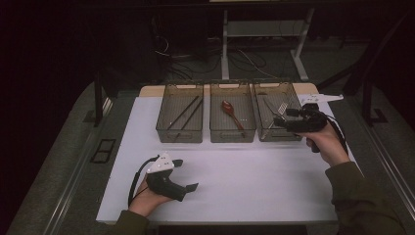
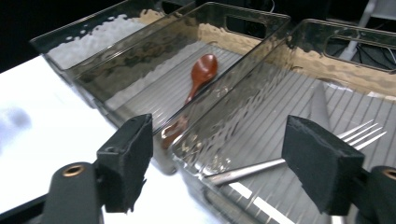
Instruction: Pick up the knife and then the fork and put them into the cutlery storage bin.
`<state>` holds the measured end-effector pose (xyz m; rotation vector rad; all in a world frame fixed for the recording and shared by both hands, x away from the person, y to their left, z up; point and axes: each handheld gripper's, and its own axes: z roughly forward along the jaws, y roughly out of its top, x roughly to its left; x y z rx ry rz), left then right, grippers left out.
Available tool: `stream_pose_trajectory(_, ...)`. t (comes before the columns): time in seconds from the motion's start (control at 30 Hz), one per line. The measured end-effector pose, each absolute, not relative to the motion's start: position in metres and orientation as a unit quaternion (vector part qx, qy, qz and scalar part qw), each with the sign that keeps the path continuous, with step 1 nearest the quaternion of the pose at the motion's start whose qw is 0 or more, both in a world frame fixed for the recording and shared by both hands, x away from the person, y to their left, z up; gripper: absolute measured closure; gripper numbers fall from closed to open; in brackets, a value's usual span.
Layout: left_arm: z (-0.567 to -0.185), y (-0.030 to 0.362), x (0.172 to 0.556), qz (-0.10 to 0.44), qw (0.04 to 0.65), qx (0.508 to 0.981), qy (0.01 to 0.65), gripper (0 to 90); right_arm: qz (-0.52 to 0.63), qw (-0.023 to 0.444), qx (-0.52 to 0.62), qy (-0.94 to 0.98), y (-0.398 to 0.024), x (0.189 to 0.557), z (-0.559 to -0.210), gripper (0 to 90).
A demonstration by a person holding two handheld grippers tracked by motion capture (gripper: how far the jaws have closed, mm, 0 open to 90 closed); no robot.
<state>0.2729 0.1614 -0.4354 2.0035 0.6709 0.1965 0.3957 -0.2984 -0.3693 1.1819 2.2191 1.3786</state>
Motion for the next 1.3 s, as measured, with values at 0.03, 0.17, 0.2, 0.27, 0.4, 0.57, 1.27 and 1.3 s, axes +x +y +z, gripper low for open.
stream_pose_trajectory(0.03,-0.435,0.161,0.273,0.081,0.487,0.824,0.276,0.0,0.477,0.139,0.406,0.767,-0.298,0.391,-0.370,21.5)
stream_pose_trajectory(0.17,-0.435,0.161,0.273,0.082,0.488,0.824,0.275,0.0,0.480,0.147,0.397,0.769,-0.295,0.375,-0.375,17.5)
stream_pose_trajectory(0.2,-0.435,0.161,0.273,0.082,0.488,0.824,0.275,0.0,0.479,0.147,0.395,0.770,-0.294,0.371,-0.377,17.0)
stream_pose_trajectory(0.27,-0.435,0.161,0.272,0.082,0.488,0.824,0.275,0.0,0.476,0.152,0.388,0.774,-0.292,0.364,-0.378,15.7)
stream_pose_trajectory(0.4,-0.435,0.161,0.273,0.082,0.490,0.823,0.277,0.0,0.480,0.163,0.384,0.772,-0.289,0.350,-0.382,15.1)
stream_pose_trajectory(0.57,-0.435,0.161,0.272,0.082,0.489,0.824,0.275,0.0,0.483,0.162,0.382,0.771,-0.287,0.335,-0.391,13.8)
stream_pose_trajectory(1.27,-0.434,0.161,0.271,0.083,0.488,0.825,0.272,0.0,0.499,0.153,0.369,0.769,-0.289,0.280,-0.422,13.8)
stream_pose_trajectory(1.3,-0.434,0.161,0.271,0.083,0.488,0.825,0.271,0.0,0.500,0.152,0.369,0.769,-0.289,0.278,-0.423,13.8)
